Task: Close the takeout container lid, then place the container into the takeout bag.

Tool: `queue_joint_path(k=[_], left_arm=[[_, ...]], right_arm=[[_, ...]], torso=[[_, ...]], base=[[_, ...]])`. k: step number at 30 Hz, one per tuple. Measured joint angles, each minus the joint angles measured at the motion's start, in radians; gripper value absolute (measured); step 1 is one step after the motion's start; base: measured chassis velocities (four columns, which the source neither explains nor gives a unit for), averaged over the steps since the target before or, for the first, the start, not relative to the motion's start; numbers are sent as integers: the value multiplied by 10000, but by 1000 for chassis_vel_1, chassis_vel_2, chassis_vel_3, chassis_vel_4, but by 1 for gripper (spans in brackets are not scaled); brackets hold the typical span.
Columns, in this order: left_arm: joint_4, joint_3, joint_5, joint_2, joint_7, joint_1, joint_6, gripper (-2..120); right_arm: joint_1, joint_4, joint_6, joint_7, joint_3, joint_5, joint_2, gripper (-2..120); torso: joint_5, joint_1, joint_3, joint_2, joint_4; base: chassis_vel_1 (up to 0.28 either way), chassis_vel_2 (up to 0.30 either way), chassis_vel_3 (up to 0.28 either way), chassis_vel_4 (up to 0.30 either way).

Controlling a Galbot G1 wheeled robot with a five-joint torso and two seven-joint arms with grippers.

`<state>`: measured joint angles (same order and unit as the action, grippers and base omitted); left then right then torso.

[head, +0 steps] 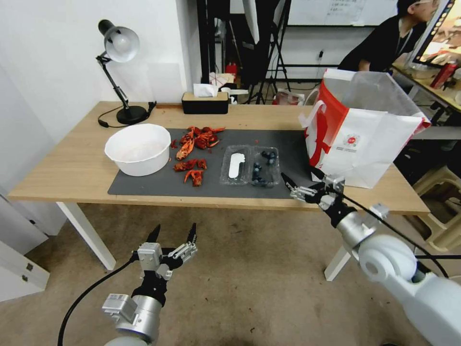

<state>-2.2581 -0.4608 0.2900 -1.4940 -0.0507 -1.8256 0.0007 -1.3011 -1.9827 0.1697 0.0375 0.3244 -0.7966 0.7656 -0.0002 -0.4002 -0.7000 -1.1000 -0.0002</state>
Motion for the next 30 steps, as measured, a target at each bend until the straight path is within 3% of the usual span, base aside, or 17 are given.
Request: queue_joint_path(k=[7,12,15,30], left_arm=[[67,6,21,49,-3,43,-5,100],[99,17,29,50,-5,59,-6,100],[127,19,77,77,-12,88,-16,100],[256,8,221,130,7,177,-26,100]], right_arm=[[-1915,-439,910,-11,1356,1621,1390,100],[-2518,-475,1284,59,1673,1975,1960,100],[-3348,-518,1746,137,1909,2453,2754,100],[-3727,-290,1952,-137,1558,3129,3577,100]], torso=[[0,1,1,0,0],[2,1,0,-1,2],[0,2,1,0,1],[2,2,0,1,3]], base=[[0,0,0,0],[0,0,0,0],[0,0,0,0],[0,0,0,0]])
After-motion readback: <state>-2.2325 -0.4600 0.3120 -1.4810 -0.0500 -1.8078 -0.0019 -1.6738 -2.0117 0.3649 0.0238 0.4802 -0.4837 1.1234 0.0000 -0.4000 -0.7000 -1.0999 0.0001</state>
